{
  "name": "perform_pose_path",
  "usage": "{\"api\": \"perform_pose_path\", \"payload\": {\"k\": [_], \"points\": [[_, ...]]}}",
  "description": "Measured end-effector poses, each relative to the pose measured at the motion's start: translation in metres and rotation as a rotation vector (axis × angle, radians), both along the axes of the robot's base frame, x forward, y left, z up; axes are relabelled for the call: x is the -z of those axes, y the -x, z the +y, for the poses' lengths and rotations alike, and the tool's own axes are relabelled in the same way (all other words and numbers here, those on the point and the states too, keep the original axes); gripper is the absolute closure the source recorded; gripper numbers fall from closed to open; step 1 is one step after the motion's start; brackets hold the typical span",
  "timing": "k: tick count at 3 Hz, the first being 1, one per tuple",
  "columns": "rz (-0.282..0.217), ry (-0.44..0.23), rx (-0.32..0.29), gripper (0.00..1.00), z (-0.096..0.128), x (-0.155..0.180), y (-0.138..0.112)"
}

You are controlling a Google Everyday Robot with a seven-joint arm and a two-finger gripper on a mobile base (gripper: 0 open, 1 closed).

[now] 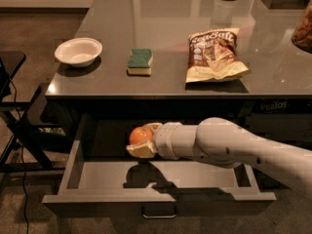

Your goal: Pick orange from top drawer and place on counter

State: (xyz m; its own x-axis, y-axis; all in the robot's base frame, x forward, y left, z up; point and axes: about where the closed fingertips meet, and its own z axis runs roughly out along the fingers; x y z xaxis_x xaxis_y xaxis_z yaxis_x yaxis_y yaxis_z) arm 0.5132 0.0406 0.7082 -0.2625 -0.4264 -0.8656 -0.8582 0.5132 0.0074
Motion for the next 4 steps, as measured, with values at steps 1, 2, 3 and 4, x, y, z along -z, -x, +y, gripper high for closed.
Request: {"api": "perform_pose_path", "payload": {"k": [1, 2, 3, 4], "points": [[-0.051, 0.063, 0.032, 1.00, -0.002, -0.050, 0.005], [-0.123, 0.126, 0.048, 1.00, -0.004, -0.110, 0.012], [-0.144, 0.137, 0.051, 1.00, -0.003, -0.121, 0.015], [-0.172, 0.142, 0.059, 1.00, -0.003, -0.139, 0.003]]}}
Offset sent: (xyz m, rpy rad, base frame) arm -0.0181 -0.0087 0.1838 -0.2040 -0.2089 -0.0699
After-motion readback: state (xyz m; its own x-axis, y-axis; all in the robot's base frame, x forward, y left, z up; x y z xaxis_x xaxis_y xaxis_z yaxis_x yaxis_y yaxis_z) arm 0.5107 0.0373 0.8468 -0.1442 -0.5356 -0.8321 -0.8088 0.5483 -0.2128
